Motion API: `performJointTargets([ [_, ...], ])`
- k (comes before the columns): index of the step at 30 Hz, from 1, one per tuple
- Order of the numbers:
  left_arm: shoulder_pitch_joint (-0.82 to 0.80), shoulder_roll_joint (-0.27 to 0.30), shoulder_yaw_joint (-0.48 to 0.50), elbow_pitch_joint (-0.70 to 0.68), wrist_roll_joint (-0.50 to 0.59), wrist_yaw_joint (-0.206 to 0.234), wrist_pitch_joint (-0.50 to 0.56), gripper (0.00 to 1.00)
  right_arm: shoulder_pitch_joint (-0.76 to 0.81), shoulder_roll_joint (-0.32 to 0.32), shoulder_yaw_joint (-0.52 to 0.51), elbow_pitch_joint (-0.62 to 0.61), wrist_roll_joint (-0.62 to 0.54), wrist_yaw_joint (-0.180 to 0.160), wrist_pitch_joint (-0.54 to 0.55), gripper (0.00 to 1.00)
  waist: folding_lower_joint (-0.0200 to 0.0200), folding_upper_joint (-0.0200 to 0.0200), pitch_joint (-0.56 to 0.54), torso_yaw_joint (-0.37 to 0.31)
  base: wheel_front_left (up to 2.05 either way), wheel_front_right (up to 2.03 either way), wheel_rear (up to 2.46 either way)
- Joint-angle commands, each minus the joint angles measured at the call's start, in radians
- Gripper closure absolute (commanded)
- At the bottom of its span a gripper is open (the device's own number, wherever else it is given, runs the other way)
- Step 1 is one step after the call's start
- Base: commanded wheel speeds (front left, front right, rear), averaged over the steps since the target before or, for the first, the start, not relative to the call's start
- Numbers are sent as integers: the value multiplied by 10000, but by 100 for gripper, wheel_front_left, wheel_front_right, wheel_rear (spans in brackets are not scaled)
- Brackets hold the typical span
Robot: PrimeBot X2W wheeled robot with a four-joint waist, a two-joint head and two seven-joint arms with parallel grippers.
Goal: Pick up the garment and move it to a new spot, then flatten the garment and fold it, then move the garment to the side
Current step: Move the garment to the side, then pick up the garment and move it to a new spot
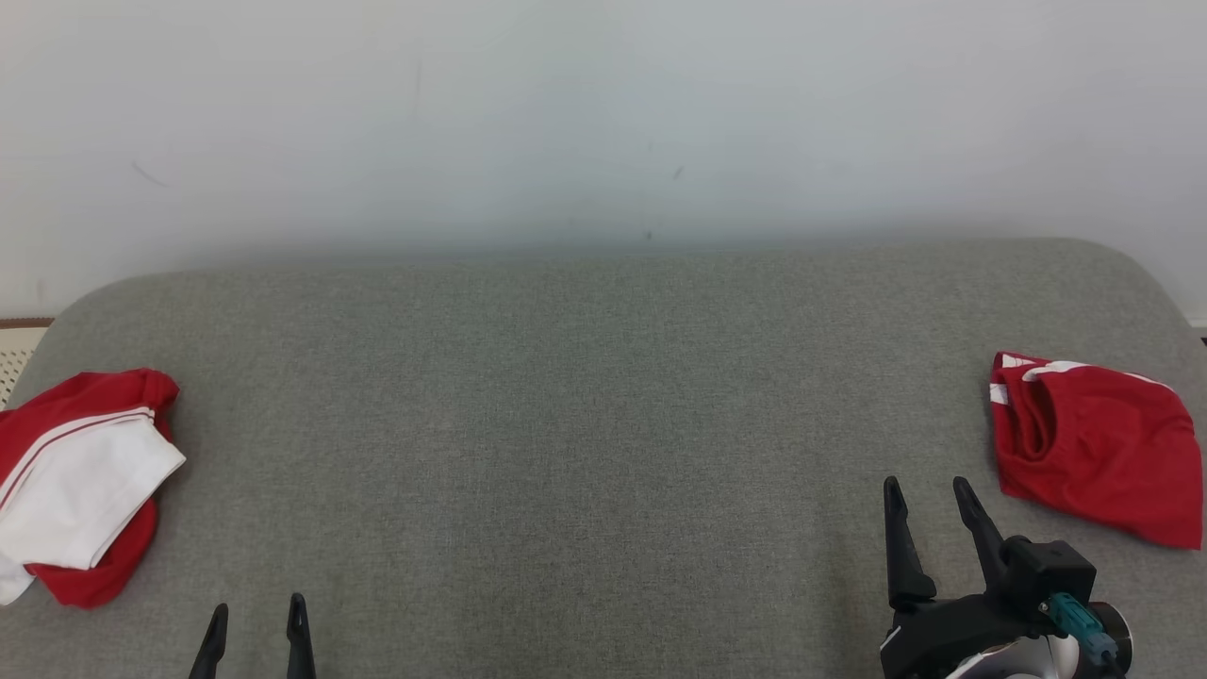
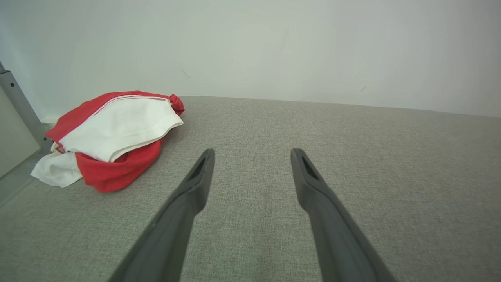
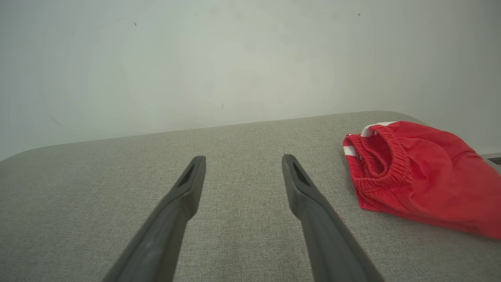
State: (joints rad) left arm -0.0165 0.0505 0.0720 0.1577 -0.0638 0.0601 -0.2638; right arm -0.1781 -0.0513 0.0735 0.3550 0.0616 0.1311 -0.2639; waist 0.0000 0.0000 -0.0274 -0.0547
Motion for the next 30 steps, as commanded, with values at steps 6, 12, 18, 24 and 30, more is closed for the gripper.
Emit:
performJointTargets([
  [6, 125, 5, 71, 15, -95, -16, -11, 0, 26, 4, 93, 30, 113, -6, -2, 0, 0, 0, 52, 40, 0, 0, 0],
  [12, 64, 5, 39, 98, -33, -48, -11, 0, -50, 5, 149, 87, 136, -6, -3, 0, 0, 0, 93, 121, 0, 0, 0],
  [18, 27, 5, 25, 161, -131, 14, -11, 0, -105, 5, 437, 98, 184, -6, -2, 0, 0, 0, 167, 451, 0, 0, 0],
  [24, -28, 7, 66, 304, -200, 47, -11, 0, -105, 5, 624, 26, 244, -6, -1, 0, 0, 0, 270, 1215, 0, 0, 0],
  [30, -23, 5, 389, 363, -210, 92, -11, 0, -285, 4, 974, 20, 345, -6, -3, 0, 0, 0, 467, 2148, 0, 0, 0],
])
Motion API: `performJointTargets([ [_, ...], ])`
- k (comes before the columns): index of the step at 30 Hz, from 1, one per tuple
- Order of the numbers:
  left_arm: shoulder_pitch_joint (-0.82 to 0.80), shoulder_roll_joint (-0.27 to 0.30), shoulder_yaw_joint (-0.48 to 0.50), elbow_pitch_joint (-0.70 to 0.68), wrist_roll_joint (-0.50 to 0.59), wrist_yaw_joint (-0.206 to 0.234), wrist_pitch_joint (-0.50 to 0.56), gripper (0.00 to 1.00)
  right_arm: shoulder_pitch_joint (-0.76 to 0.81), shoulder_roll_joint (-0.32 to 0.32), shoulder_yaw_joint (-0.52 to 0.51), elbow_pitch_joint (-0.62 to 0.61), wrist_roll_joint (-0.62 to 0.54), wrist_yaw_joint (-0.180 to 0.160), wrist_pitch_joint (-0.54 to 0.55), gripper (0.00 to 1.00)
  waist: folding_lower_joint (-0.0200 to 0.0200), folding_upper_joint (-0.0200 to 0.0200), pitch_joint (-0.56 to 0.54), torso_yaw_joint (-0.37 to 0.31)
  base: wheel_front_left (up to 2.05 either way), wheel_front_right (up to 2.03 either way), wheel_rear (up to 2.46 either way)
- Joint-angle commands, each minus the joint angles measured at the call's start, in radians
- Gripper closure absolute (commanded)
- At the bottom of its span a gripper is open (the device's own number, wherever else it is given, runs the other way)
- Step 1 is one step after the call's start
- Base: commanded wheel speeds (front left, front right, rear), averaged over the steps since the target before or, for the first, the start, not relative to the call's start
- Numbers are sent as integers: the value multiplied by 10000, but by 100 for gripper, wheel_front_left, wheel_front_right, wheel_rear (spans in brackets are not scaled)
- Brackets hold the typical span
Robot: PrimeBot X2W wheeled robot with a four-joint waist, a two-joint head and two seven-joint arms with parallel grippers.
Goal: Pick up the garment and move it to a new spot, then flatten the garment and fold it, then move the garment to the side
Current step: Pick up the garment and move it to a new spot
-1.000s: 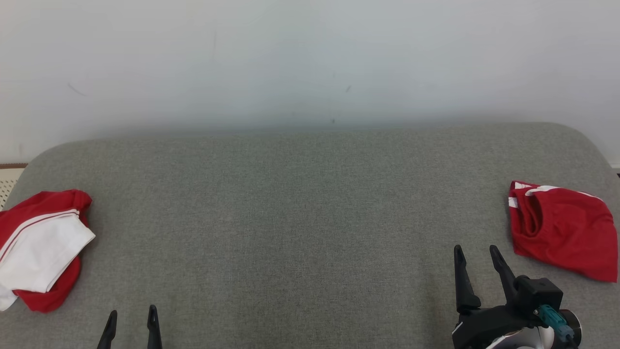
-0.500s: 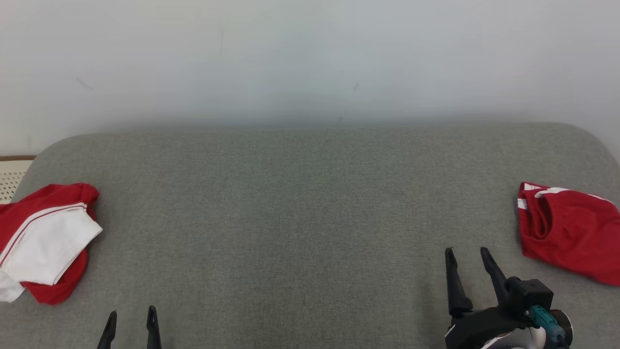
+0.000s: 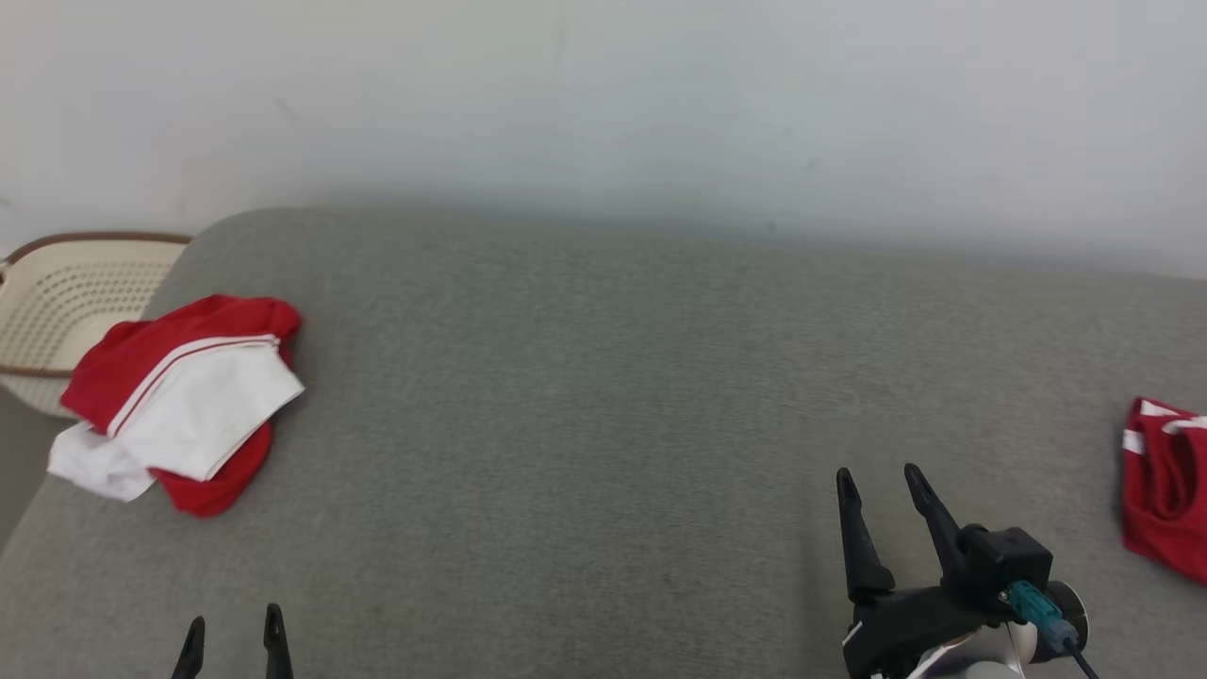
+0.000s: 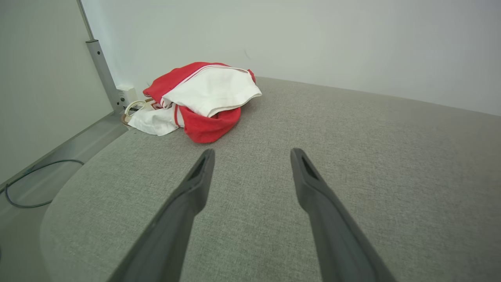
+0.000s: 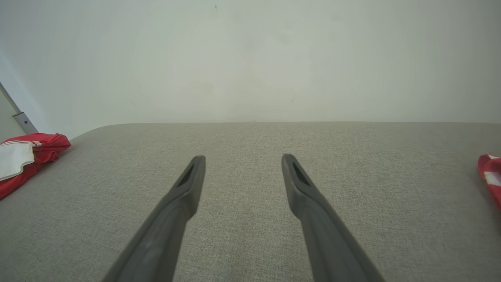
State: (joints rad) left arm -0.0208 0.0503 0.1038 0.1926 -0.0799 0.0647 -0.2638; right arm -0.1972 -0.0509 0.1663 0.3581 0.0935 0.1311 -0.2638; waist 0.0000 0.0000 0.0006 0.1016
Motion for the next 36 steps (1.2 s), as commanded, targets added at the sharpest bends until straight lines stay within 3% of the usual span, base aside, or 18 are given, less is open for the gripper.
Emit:
performJointTargets([
  [1, -24, 6, 61, 22, -55, 42, -11, 0, -162, -1, 43, -15, 29, -6, -3, 0, 0, 0, 246, 757, 0, 0, 0],
  [7, -187, 7, 351, 126, -130, 81, -11, 0, -421, 1, 404, 71, 17, -6, -5, 0, 0, 0, 449, 1586, 0, 0, 0],
  [16, -137, 7, 574, 111, -315, 168, -11, 0, -584, -2, 673, 215, -57, -6, -5, 0, 0, 0, 530, 2307, 0, 0, 0],
  [22, -146, 5, 696, 71, -402, 120, -11, 0, -564, -2, 680, 218, -74, -6, -5, 0, 0, 0, 647, 2364, 0, 0, 0],
  [28, -561, 5, 915, 131, -793, -221, -11, 0, -721, -4, 648, 281, -215, -6, -5, 0, 0, 0, 992, 2173, 0, 0, 0],
  [36, -2023, 263, 1531, 1115, -818, -983, -11, 0, -1082, -102, 669, 58, -625, -6, -5, 0, 0, 0, 1795, 1788, 0, 0, 0],
])
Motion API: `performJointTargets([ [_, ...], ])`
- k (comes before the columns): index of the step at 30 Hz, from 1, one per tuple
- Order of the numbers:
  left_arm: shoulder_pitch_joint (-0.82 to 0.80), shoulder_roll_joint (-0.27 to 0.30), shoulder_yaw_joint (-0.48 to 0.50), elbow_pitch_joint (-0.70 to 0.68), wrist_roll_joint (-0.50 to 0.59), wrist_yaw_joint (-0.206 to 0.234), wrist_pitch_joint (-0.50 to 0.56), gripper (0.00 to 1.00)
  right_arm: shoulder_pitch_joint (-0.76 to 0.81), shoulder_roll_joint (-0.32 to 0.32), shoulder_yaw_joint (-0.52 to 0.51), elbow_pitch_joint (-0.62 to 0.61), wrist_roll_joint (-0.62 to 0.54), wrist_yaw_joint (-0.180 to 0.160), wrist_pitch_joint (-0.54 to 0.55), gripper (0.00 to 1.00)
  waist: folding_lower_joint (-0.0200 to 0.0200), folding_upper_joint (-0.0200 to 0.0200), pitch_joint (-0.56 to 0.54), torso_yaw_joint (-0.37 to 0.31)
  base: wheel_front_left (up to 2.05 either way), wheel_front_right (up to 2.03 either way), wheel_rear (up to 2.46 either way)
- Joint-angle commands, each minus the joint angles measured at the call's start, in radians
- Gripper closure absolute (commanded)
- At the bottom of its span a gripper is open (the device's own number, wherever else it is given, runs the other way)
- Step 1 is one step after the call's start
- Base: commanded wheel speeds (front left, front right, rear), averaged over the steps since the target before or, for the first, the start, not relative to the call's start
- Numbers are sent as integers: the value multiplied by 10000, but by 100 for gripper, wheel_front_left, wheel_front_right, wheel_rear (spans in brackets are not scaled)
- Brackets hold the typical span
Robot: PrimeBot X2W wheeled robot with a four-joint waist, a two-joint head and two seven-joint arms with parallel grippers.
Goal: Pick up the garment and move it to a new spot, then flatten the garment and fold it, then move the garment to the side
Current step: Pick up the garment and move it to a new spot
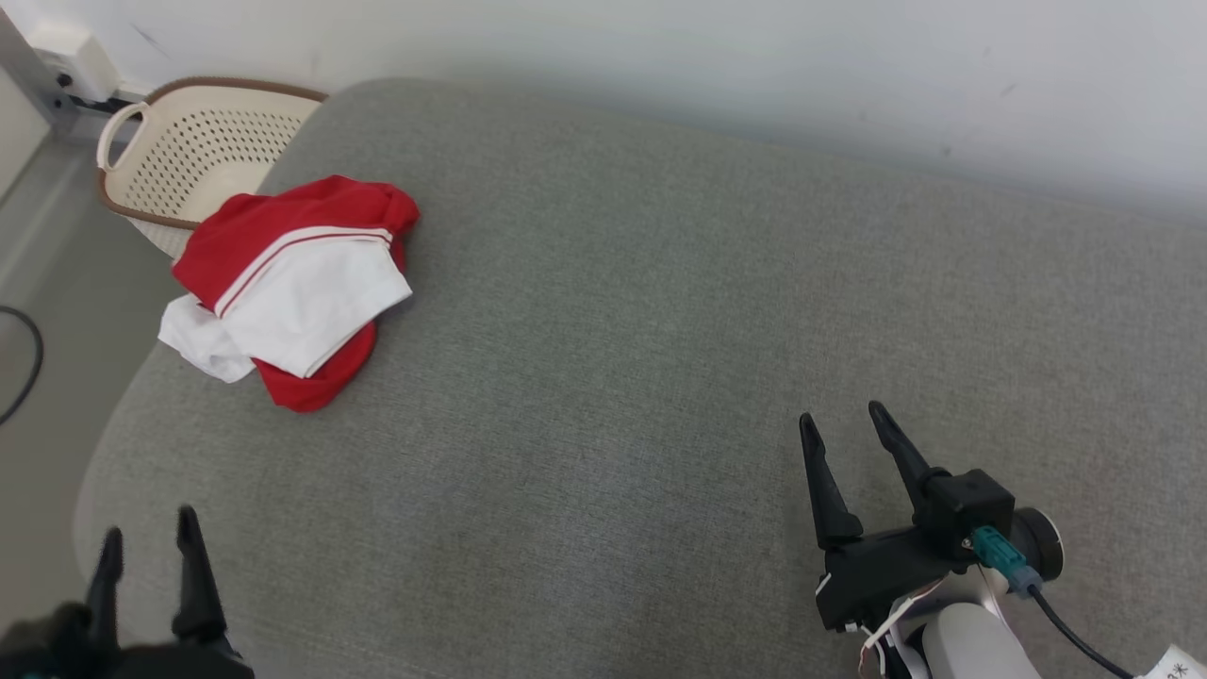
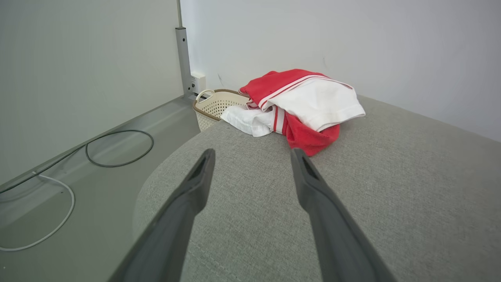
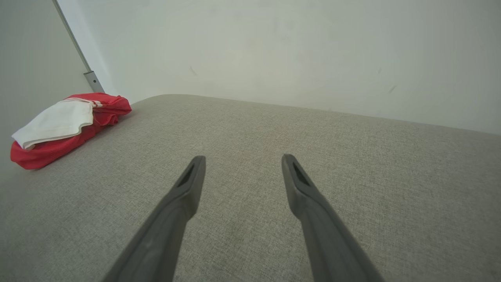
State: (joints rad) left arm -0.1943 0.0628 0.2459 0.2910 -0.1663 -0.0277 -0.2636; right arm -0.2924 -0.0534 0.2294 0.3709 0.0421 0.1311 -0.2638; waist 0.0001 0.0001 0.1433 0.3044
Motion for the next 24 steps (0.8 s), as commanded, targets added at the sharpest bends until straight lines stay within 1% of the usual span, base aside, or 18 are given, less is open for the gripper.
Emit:
performJointTargets([
  [1, -530, 200, 166, 273, 106, -138, -12, 0, -160, -89, 21, -100, -127, -6, -3, 0, -1, -1, 455, -297, 0, 0, 0],
  [3, -1074, 326, 285, 607, 91, -247, -12, 0, -248, -142, -13, -174, -190, -6, -5, 0, -1, -1, 648, -403, 0, 0, 0],
  [9, -2738, 966, 464, 1727, 269, -501, -12, 0, -602, -336, 80, -402, -280, -6, -3, 0, -1, -1, 1326, -816, 0, 0, 0],
  [12, -3190, 1129, 487, 2052, 308, -586, -12, 0, -665, -396, 88, -461, -323, -6, -5, 0, -1, -1, 1509, -944, 0, 0, 0],
  [14, -3643, 1336, 457, 2454, 320, -672, -12, 0, -821, -467, 92, -566, -400, -6, -5, 0, -1, -1, 1755, -1059, 0, 0, 0],
  [20, -4906, 1913, 285, 4019, -109, -928, -12, 0, -1028, -606, 165, -901, -456, -6, -5, 0, -1, -1, 2353, -1364, 0, 0, 0],
  [24, -5594, 2347, -148, 4927, -476, -1007, -12, 0, -1128, -671, 155, -1121, -525, -6, -2, 0, -1, -1, 2690, -1494, 0, 0, 0],
])
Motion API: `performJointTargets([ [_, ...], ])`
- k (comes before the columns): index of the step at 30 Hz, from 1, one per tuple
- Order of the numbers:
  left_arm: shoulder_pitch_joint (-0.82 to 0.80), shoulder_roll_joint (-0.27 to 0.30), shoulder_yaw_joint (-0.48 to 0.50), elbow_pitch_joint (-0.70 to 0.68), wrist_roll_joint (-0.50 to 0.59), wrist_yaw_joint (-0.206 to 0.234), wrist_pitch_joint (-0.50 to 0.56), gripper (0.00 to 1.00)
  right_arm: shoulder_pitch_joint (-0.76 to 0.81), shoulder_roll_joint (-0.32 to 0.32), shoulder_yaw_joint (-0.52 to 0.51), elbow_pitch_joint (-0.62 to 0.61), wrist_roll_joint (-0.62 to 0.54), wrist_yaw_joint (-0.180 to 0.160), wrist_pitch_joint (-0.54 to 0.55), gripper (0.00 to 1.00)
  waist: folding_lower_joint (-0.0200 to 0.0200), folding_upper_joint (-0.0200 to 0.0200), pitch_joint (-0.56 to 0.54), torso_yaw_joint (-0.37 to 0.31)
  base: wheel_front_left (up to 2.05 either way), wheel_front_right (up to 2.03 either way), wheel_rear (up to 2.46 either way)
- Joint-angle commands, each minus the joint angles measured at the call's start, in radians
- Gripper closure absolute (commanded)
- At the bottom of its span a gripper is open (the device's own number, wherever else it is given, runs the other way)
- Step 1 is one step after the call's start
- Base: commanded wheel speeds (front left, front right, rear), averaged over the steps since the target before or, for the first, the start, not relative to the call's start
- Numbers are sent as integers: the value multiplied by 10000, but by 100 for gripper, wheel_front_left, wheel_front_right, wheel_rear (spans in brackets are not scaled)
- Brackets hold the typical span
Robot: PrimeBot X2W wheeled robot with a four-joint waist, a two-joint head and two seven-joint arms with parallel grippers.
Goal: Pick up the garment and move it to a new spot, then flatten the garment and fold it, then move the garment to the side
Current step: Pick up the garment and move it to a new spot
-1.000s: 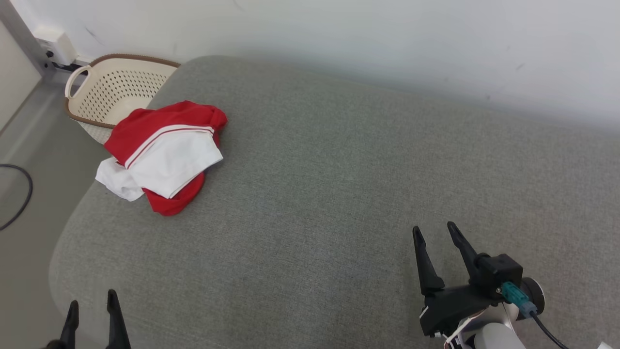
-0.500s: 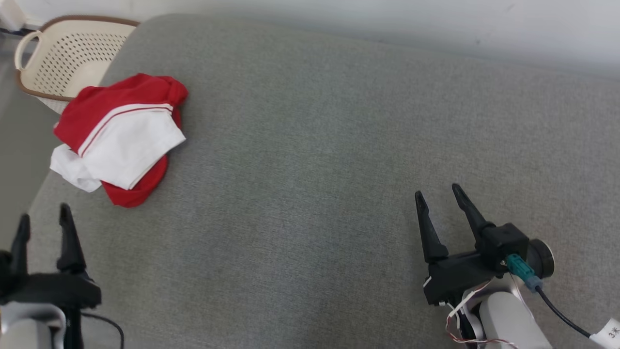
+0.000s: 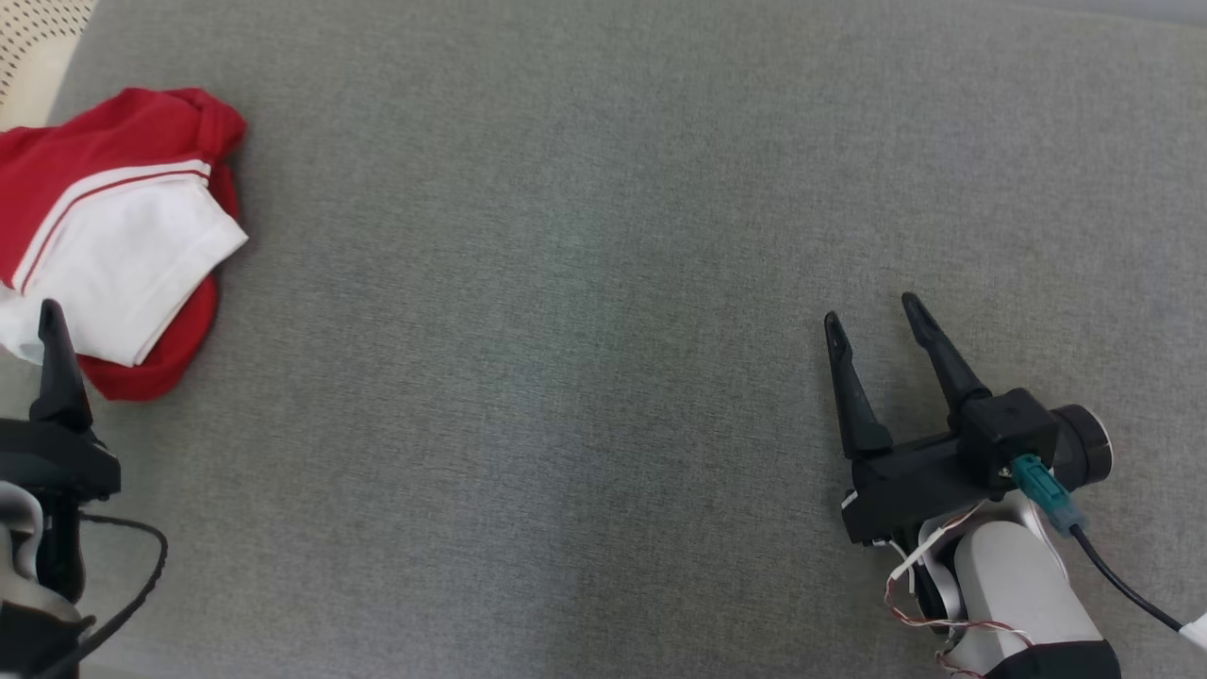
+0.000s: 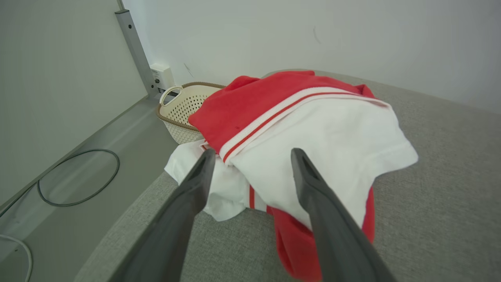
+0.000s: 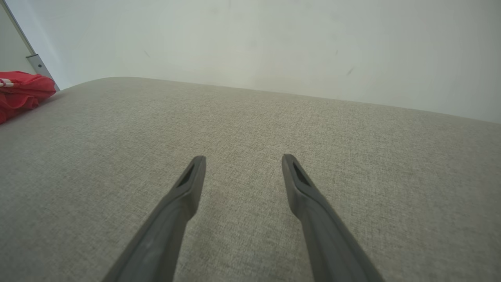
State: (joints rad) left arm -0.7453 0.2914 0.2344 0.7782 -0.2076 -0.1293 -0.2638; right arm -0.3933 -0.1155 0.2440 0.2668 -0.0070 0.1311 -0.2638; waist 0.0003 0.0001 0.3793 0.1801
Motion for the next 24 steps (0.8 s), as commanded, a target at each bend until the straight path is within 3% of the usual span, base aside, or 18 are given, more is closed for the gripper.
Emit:
performJointTargets([
  [1, -239, 124, -200, 178, -229, -2, -10, 0, -122, -80, -2, -108, -47, -6, -1, 0, -3, -1, 393, -270, 0, 0, 0],
  [8, -858, 783, -1498, 1025, -1224, -6, 8, 0, -241, -214, -26, -412, -122, -6, 24, 0, -3, -1, 678, -421, 0, 0, 0],
  [14, -1206, 972, -2029, 1649, -1656, -8, 18, 0, -215, -214, -151, -518, -180, -6, 66, 0, -3, -1, 810, -456, 0, 0, 0],
  [15, -1236, 901, -2105, 1744, -1784, -8, 15, 16, -220, -194, -158, -508, -185, -6, 67, 0, -3, -1, 815, -463, 0, 0, 0],
  [16, -1254, 870, -2213, 1800, -1868, -9, 13, 96, -223, -173, -166, -492, -180, -6, 66, 0, -3, -1, 809, -468, 0, 0, 0],
  [17, -1261, 869, -2302, 1864, -1973, -9, 10, 100, -227, -155, -183, -474, -181, -6, 64, 0, -3, -1, 801, -468, 0, 0, 0],
  [24, -992, 874, -2874, 1461, -2548, -10, -23, 100, -136, -10, -284, -366, -184, -6, 38, 0, -3, -1, 610, -383, 0, 0, 0],
])
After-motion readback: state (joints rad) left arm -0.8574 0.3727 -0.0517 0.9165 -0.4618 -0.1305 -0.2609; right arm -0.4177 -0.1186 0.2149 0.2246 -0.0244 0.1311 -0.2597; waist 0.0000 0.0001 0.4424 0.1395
